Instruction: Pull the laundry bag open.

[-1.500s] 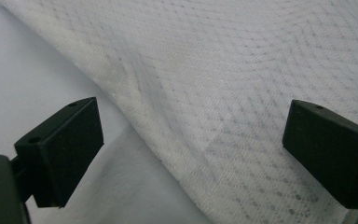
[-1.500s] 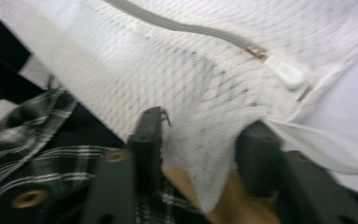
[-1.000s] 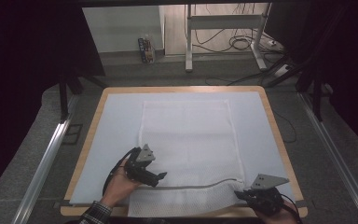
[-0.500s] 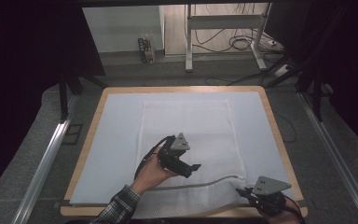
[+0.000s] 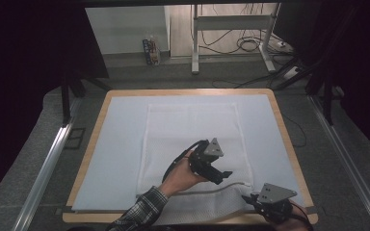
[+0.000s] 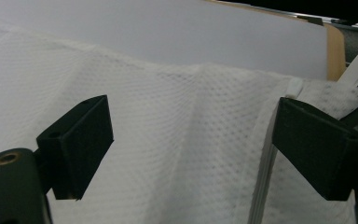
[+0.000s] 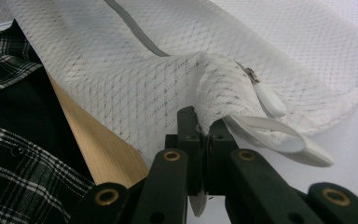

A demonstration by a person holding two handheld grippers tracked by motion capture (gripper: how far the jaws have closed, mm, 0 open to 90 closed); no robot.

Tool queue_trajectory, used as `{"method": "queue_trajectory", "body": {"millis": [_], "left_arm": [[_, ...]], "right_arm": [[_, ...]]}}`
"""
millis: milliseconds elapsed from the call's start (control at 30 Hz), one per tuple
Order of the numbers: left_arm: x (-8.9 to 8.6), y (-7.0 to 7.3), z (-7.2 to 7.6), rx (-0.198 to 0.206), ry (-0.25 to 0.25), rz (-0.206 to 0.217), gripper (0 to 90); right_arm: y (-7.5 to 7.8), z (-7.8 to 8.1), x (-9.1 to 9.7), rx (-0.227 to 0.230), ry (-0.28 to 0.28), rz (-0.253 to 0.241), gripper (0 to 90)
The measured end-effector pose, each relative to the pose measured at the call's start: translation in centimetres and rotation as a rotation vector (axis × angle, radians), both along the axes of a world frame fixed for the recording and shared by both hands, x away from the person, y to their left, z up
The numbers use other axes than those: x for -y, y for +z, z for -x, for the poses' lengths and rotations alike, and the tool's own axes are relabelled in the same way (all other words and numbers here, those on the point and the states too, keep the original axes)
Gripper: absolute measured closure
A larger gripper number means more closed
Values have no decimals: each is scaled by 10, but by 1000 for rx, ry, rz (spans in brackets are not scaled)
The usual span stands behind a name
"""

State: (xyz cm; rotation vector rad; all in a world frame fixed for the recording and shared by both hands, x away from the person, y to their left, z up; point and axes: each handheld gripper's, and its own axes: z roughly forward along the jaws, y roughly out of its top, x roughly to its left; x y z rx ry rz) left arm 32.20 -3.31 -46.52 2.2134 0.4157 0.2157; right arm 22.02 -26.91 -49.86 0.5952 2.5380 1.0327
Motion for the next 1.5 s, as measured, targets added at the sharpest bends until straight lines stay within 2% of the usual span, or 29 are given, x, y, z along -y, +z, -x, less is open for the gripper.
{"method": "queue_trajectory", "body": {"millis": [233,467,600,667,867,933,967,1067,1133,1233,1300,1333,1433,1500], "left_arm": [[27,3,-1,-5,-52,-7,149],[49,3,1,-34,-89,13,153],[61,-2,4,-20,-108,-22,152],[64,-5,6,-5,-102,-52,152],[56,-9,1,16,-48,-84,185],[51,-10,-3,1,-40,-78,208],[49,-10,-5,-25,-47,-62,211],[49,-10,-5,-77,-77,-6,209],[54,-10,-2,-90,-109,0,200],[62,-11,3,-53,-115,-49,200],[62,-12,3,-13,-90,-86,206],[61,-12,2,-8,-75,-89,217],[52,-12,-3,-1,-22,-97,240],[46,-12,-7,-31,-25,-86,251]], "right_arm": [[0,0,1,-5,-4,-12,871],[2,2,0,9,-3,-21,871],[2,2,1,14,-2,-26,871],[2,2,1,15,-2,-28,871],[3,3,1,20,0,-28,871],[3,3,1,19,-1,-30,871],[3,3,1,18,-1,-32,871],[3,3,1,19,0,-29,870],[3,3,1,21,0,-27,870],[3,3,1,21,0,-30,870],[3,3,2,20,1,-30,870],[3,4,1,19,1,-30,870],[4,4,1,20,1,-33,870],[4,4,2,17,-1,-36,869]]}}
